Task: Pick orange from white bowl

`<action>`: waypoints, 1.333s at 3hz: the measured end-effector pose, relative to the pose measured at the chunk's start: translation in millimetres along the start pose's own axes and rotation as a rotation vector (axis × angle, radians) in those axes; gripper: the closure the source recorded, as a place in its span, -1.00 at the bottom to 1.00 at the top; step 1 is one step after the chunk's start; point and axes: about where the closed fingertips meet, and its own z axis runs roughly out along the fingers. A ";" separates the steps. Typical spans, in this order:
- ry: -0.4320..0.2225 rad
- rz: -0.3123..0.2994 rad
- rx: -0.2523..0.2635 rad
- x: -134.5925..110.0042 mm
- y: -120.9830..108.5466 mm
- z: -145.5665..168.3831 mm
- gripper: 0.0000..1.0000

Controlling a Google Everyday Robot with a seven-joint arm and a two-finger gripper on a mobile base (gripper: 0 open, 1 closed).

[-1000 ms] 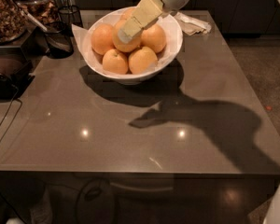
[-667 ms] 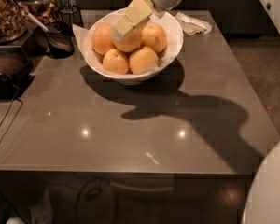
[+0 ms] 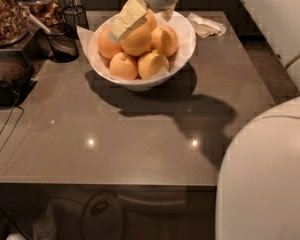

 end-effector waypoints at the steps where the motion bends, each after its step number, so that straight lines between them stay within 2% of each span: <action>1: 0.047 0.043 0.029 -0.2 -7.8 10.8 -1.00; 2: 0.076 0.060 0.040 -6.5 -6.9 16.3 -1.00; 4: 0.111 0.062 0.049 -17.5 -2.4 28.2 -0.86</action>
Offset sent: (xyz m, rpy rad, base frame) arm 0.0148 0.0075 -0.0075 -0.1054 0.0806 -0.0912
